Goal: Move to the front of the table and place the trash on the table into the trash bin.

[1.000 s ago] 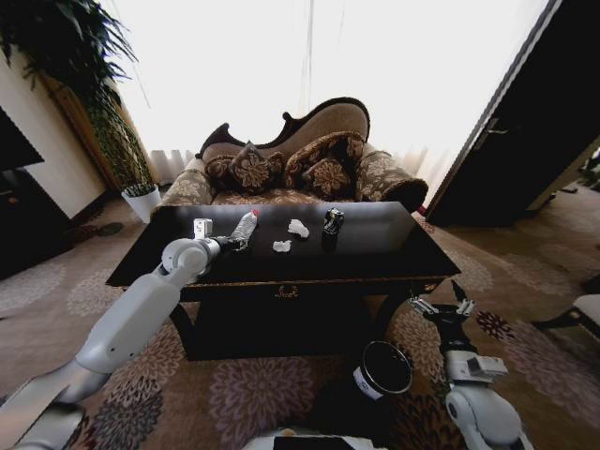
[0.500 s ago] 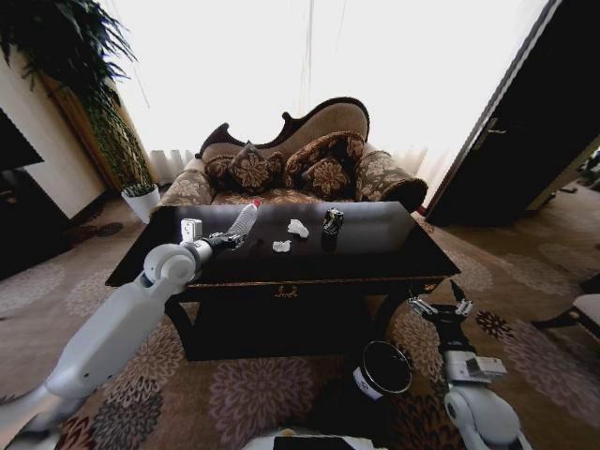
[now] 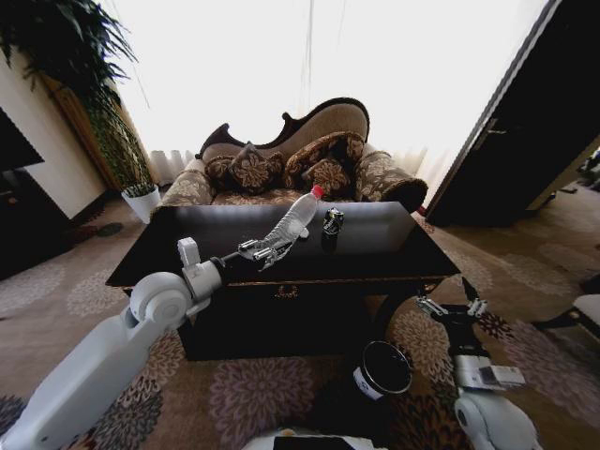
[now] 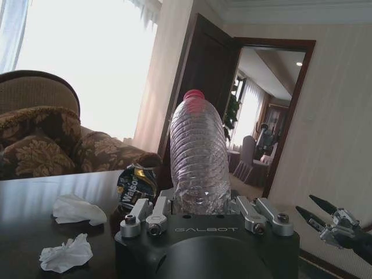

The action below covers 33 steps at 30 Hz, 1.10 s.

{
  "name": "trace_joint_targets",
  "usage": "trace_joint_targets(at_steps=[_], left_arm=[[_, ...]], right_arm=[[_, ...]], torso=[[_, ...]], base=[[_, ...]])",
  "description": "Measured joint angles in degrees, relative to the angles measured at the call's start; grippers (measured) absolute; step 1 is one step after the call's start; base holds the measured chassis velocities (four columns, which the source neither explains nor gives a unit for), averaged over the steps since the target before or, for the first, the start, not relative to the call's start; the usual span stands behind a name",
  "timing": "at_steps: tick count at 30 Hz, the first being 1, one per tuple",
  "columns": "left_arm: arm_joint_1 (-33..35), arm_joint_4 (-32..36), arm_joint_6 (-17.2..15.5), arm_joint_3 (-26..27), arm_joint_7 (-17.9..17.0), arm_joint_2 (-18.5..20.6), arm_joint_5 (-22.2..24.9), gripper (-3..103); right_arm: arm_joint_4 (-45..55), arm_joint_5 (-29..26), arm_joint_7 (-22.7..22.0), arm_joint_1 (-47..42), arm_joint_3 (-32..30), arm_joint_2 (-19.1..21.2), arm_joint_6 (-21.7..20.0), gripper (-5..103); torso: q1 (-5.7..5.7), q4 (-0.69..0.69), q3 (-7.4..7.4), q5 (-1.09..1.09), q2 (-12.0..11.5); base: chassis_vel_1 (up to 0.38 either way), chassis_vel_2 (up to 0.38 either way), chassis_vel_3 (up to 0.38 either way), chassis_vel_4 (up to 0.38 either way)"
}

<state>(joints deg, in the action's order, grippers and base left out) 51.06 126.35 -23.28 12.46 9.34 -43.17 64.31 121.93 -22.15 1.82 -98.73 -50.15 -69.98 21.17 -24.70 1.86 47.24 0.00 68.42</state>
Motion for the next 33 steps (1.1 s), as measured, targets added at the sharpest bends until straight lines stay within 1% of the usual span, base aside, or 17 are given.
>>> trace_joint_targets(at_steps=[1, 2, 4, 5, 7, 8, 9, 11, 12, 15, 17, 18, 21, 23, 24, 28, 33], left_arm=[[1.0, 0.2, 0.7, 0.1, 1.0, -0.2, -1.0, 39], [1.0, 0.2, 0.7, 0.1, 1.0, -0.2, -1.0, 39], [2.3, 0.2, 1.3, 0.2, 2.4, -0.3, -2.4, 39], [3.5, 0.2, 2.2, 0.3, 4.2, -0.3, -4.4, 39], [4.9, 0.2, 3.7, 0.3, 7.2, -0.2, -6.2, 39], [4.9, 0.2, 3.7, 0.3, 7.2, -0.2, -6.2, 39], [5.2, 0.2, 4.1, 0.3, 7.9, -0.2, -6.3, 39], [5.8, -0.1, 5.3, 0.4, 10.3, -0.3, -6.4, 39], [5.8, -0.1, 5.3, 0.4, 10.3, -0.3, -6.4, 39], [6.1, -0.2, 6.1, 0.3, 12.4, -0.6, -6.9, 39], [6.2, -0.3, 6.4, 0.0, 13.4, -0.7, -7.9, 39], [6.2, -0.3, 6.4, 0.0, 13.4, -0.7, -7.9, 39], [6.8, -0.5, 7.0, -0.8, 15.3, -0.7, -11.4, 39], [7.4, -0.5, 7.3, -1.3, 16.6, -0.8, -13.6, 38], [7.4, -0.5, 7.3, -1.3, 16.6, -0.8, -13.6, 38], [7.8, -1.0, 8.1, -2.5, 19.1, -0.9, -17.1, 38], [7.0, -1.6, 8.6, -3.3, 20.5, -0.8, -18.1, 38]], right_arm=[[0.6, -3.3, 2.4, -0.3, 0.4, 0.6, 0.9, 100], [0.6, -3.3, 2.4, -0.3, 0.4, 0.6, 0.9, 100], [1.6, -8.3, 5.1, -0.6, 1.2, 1.5, 1.5, 100], [2.5, -12.7, 7.5, -0.8, 1.9, 2.3, 1.7, 100], [4.0, -20.2, 10.9, -1.0, 2.7, 4.0, 1.7, 100], [4.0, -20.2, 10.9, -1.0, 2.7, 4.0, 1.7, 100], [4.5, -22.6, 12.0, -1.2, 3.0, 4.7, 1.5, 100], [6.1, -29.4, 16.0, -2.1, 3.8, 7.0, 0.5, 100], [6.1, -29.4, 16.0, -2.1, 3.8, 7.0, 0.5, 100], [7.7, -34.9, 20.9, -3.3, 5.4, 9.9, -1.6, 100], [8.6, -37.7, 22.5, -3.8, 6.4, 11.2, -3.3, 100], [8.6, -37.7, 22.5, -3.8, 6.4, 11.2, -3.3, 100], [9.4, -40.7, 24.4, -4.2, 8.2, 12.7, -5.4, 100], [9.5, -40.7, 25.8, -4.3, 9.1, 12.8, -5.9, 100], [9.5, -40.7, 25.8, -4.3, 9.1, 12.8, -5.9, 100], [9.2, -38.3, 26.9, -4.5, 11.0, 12.3, -6.4, 100], [8.0, -37.3, 26.6, -4.3, 12.1, 12.1, -6.7, 100]], torso=[[0.00, 0.00, 0.00, 0.01, 0.0], [0.00, 0.00, 0.00, 0.01, 0.0], [-0.01, 0.00, 0.00, 0.00, 0.0], [0.00, 0.00, 0.01, 0.01, 0.0], [0.00, -0.01, 0.00, 0.00, 0.0], [0.00, -0.01, 0.00, 0.00, 0.0], [0.00, 0.00, 0.00, 0.00, 0.0], [0.00, -0.01, 0.01, 0.00, 0.0], [0.00, -0.01, 0.01, 0.00, 0.0], [0.00, 0.00, 0.01, 0.01, 0.0], [-0.01, 0.00, 0.01, 0.01, 0.0], [-0.01, 0.00, 0.01, 0.01, 0.0], [0.00, -0.01, 0.00, 0.00, 0.0], [0.00, -0.01, 0.01, 0.00, 0.0], [0.00, -0.01, 0.01, 0.00, 0.0], [0.00, 0.00, 0.01, 0.00, 0.0], [0.00, 0.00, 0.00, 0.00, 0.0]], base=[[0.000, 0.000, 0.000, 0.000], [0.000, 0.000, 0.000, 0.000], [0.000, 0.000, 0.000, 0.000], [0.000, 0.000, 0.000, 0.000], [0.000, 0.000, 0.000, 0.000], [0.000, 0.000, 0.000, 0.000], [0.000, 0.000, 0.000, 0.000], [0.000, 0.000, 0.000, 0.000], [0.000, 0.000, 0.000, 0.000], [0.000, 0.000, 0.000, 0.000], [0.000, 0.000, 0.000, 0.000], [0.000, 0.000, 0.000, 0.000], [0.000, 0.000, 0.000, 0.000], [0.000, 0.000, 0.000, 0.000], [0.000, 0.000, 0.000, 0.000], [0.000, 0.000, 0.000, 0.000], [0.000, 0.000, 0.000, 0.000]])
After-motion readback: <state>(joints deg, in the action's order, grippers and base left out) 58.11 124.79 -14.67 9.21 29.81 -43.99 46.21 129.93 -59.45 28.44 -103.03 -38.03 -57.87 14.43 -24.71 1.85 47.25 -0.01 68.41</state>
